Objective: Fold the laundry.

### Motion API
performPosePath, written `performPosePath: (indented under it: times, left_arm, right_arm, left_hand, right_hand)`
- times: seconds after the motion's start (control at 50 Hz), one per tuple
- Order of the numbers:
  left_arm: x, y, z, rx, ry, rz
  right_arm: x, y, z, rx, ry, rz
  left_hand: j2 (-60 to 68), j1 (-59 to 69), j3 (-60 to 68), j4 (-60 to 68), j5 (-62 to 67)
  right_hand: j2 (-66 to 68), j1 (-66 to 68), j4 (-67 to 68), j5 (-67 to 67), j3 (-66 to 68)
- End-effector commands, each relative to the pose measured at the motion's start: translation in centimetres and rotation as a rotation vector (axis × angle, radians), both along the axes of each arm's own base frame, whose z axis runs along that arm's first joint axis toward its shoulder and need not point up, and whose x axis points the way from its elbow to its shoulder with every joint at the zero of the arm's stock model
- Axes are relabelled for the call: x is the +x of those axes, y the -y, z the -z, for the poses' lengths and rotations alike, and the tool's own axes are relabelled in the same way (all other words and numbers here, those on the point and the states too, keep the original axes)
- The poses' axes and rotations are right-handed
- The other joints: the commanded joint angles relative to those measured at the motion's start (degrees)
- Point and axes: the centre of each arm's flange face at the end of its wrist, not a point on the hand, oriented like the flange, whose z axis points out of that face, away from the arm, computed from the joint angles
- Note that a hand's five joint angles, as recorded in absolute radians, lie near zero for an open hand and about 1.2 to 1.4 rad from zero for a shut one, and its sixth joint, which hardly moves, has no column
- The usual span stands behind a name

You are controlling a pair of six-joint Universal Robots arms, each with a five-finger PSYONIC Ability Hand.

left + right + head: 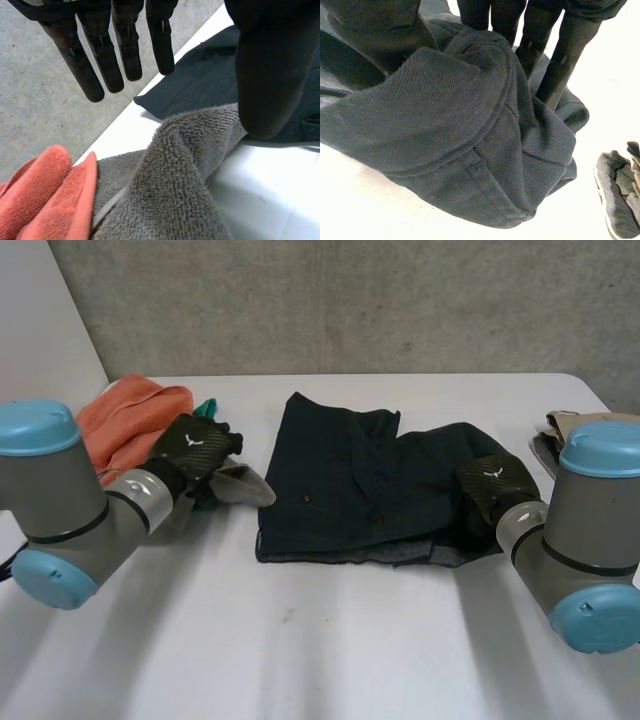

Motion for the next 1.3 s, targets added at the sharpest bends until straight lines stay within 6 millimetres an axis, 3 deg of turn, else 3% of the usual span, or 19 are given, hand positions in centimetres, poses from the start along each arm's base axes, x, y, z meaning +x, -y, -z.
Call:
performPosePath:
  times: [0.02, 0.08, 0.1, 0.16, 0.3, 0.32, 0.42, 0.5, 0.62, 0.68, 0.7, 0.72, 0.76, 0.8, 0.9, 0.96, 1.08, 1.18, 1.3]
  left_arm:
    - [-0.7, 1.9, 2.1, -0.001, 0.012, -0.016]
    - [-0.4, 3.6, 2.9, -0.016, 0.033, -0.052]
    - [0.2, 4.6, 3.2, -0.021, 0.05, -0.084]
    - [1.3, 6.1, 3.5, -0.031, 0.069, -0.15]
    - [6.8, 9.9, 3.1, -0.073, 0.124, -0.438]
    - [8.3, 10.7, 2.9, -0.087, 0.141, -0.492]
    - [12.3, 12.5, 2.7, -0.119, 0.202, -0.589]
    - [15.4, 14.0, 3.7, -0.132, 0.321, -0.642]
    - [16.8, 14.3, 4.1, -0.126, 0.384, -0.661]
    - [15.8, 13.5, 3.2, -0.12, 0.343, -0.631]
    - [15.3, 13.2, 2.9, -0.121, 0.328, -0.617]
    - [14.4, 12.6, 2.2, -0.123, 0.29, -0.586]
    - [13.1, 11.5, 1.0, -0.131, 0.239, -0.537]
    - [12.3, 10.8, 0.1, -0.138, 0.206, -0.502]
    - [9.9, 8.0, -2.6, -0.152, 0.123, -0.416]
    - [8.9, 6.5, -3.4, -0.146, 0.1, -0.377]
    - [4.8, 1.4, -4.4, -0.124, 0.034, -0.134]
    - [0.6, -3.0, -3.3, -0.059, -0.002, 0.144]
    - [-2.3, -4.5, -0.4, 0.026, 0.02, 0.248]
  right_arm:
    - [0.1, -0.3, 0.3, 0.006, 0.002, -0.012]
    - [0.1, -0.3, 0.4, 0.002, 0.005, -0.015]
    - [0.0, -0.3, 0.5, 0.004, 0.004, -0.014]
    - [-0.2, -0.1, 0.5, 0.003, 0.002, -0.007]
    - [-0.7, 0.4, 0.4, 0.001, 0.006, 0.0]
    - [-0.8, 0.5, 0.4, 0.0, 0.008, 0.001]
    - [-0.9, 0.7, 0.1, -0.006, 0.013, -0.001]
    - [-0.7, 0.6, 0.2, -0.005, 0.013, -0.007]
    - [-0.6, 0.5, 0.2, -0.007, 0.014, -0.011]
    - [-0.7, 0.5, 0.1, -0.009, 0.014, -0.009]
    - [-0.6, 0.6, 0.0, -0.012, 0.015, -0.009]
    - [-0.6, 0.5, 0.1, -0.01, 0.015, -0.01]
    - [-0.6, 0.5, 0.0, -0.011, 0.017, -0.011]
    - [-0.6, 0.5, -0.1, -0.013, 0.02, -0.011]
    - [-0.6, 0.4, -0.4, -0.018, 0.025, -0.016]
    - [-0.7, 0.4, -0.6, -0.023, 0.028, -0.018]
    - [-1.0, 0.6, -1.2, -0.034, 0.035, -0.016]
    - [-1.2, 0.5, -1.5, -0.038, 0.042, -0.023]
    - [-1.2, 0.3, -1.8, -0.038, 0.047, -0.033]
  left_hand:
    - [1.29, 1.54, 1.07, 1.87, 2.09]
    - [16.55, 16.8, 16.33, 17.12, 17.34]
    - [30.26, 30.51, 30.04, 30.83, 31.06]
    - [51.03, 51.28, 50.81, 51.6, 51.83]
    - [51.57, 51.82, 51.35, 52.15, 52.37]
    - [51.57, 51.82, 51.35, 52.15, 52.37]
    - [51.57, 51.82, 51.35, 52.15, 52.37]
    - [51.57, 51.82, 51.35, 52.15, 52.37]
    - [51.57, 51.82, 51.35, 52.15, 52.37]
    - [51.57, 51.82, 51.35, 52.15, 52.37]
    - [43.43, 43.68, 43.21, 44.01, 44.23]
    - [21.7, 21.95, 21.48, 22.28, 22.5]
    - [-5.6, -5.35, -5.82, -5.02, -4.8]
    - [-18.43, -18.18, -18.65, -17.85, -17.63]
    - [-18.43, -18.18, -18.65, -17.85, -17.63]
    - [-18.43, -18.18, -18.65, -17.85, -17.63]
    - [-18.43, -18.18, -18.65, -17.85, -17.63]
    - [-18.43, -18.18, -18.65, -17.85, -17.63]
    - [-18.43, -18.18, -18.65, -17.85, -17.63]
  right_hand:
    - [12.56, 16.42, 12.35, 14.47, 13.4]
    - [12.56, 16.42, 12.35, 14.47, 13.4]
    - [12.56, 16.42, 12.35, 14.47, 13.4]
    - [12.56, 16.42, 12.35, 14.47, 13.4]
    - [12.56, 16.42, 12.35, 14.47, 13.4]
    - [12.56, 16.42, 12.35, 14.47, 13.4]
    - [12.56, 16.42, 12.35, 14.47, 13.4]
    - [12.56, 16.42, 12.35, 14.47, 13.4]
    - [12.56, 16.42, 12.35, 14.47, 13.4]
    - [12.56, 16.42, 12.35, 14.47, 13.4]
    - [12.56, 16.42, 12.35, 14.47, 13.4]
    - [12.56, 16.42, 12.35, 14.47, 13.4]
    - [12.56, 16.42, 12.35, 14.47, 13.4]
    - [12.56, 16.42, 12.35, 14.47, 13.4]
    - [12.56, 16.42, 12.35, 14.47, 13.4]
    - [12.56, 16.42, 12.35, 14.47, 13.4]
    - [12.56, 16.42, 12.35, 14.47, 13.4]
    - [12.56, 16.42, 12.35, 14.47, 13.4]
    - [12.56, 16.42, 12.35, 14.47, 13.4]
